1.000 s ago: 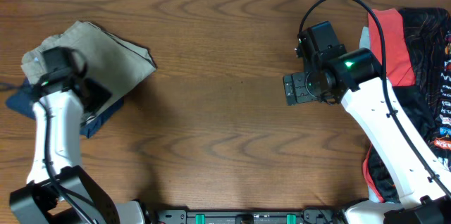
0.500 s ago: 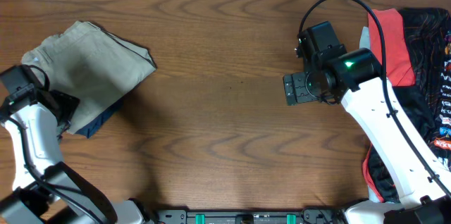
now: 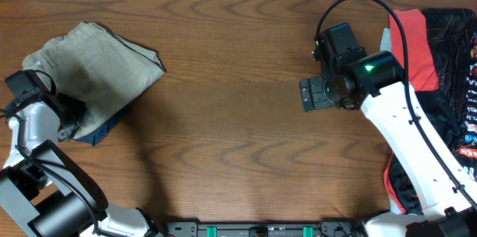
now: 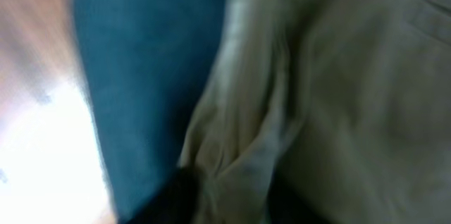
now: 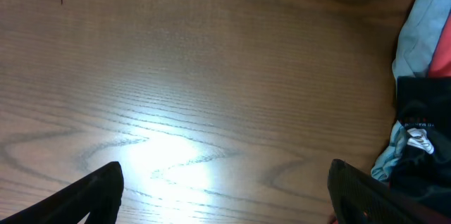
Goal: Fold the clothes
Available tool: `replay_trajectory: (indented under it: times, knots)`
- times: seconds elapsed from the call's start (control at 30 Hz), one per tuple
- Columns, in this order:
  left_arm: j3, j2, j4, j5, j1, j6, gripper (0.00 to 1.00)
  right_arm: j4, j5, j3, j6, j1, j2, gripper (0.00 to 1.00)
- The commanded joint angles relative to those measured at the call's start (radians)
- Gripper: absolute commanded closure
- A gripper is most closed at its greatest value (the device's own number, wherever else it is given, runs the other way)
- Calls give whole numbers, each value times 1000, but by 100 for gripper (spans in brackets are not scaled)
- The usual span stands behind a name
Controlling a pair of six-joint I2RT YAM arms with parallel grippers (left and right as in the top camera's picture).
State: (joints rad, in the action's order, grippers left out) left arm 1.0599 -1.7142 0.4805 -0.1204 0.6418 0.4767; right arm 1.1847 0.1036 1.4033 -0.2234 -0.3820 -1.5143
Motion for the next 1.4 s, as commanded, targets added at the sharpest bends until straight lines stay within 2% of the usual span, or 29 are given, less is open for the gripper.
replay_trajectory:
  times: [0.0,0.07,0.27,0.43,0.57,0.77,1.1,1.13,1.17,1.2,1.23,1.27,1.37]
  knots:
    - [11,38,-13,-116,3,-47,81,-2,4,1,3,4,15,9]
    - [27,68,-14,-116,3,-46,94,-3,4,1,3,4,15,9]
    - [82,192,-36,-116,2,-45,94,-3,4,1,3,4,15,9]
    - [133,249,-133,-113,3,-47,94,-2,4,1,3,4,15,9]
    - [148,247,-184,-35,3,-65,94,-2,4,1,3,4,15,9]
    - [146,206,-117,124,3,-80,94,1,4,1,3,15,15,9]
    - [142,186,-36,159,10,-79,93,2,4,1,4,30,15,8]
    - [142,186,-15,171,12,-78,90,1,4,1,4,30,15,8]
    - [142,185,0,179,13,-72,71,1,4,1,4,31,15,8]
    - [142,185,14,190,13,-67,34,1,4,1,4,31,15,8]
    - [142,185,21,192,13,-56,14,1,4,1,4,31,15,8]
    - [142,185,28,192,13,-38,1,1,4,1,4,31,15,8]
    - [142,185,35,187,12,-2,2,5,4,1,13,34,15,8]
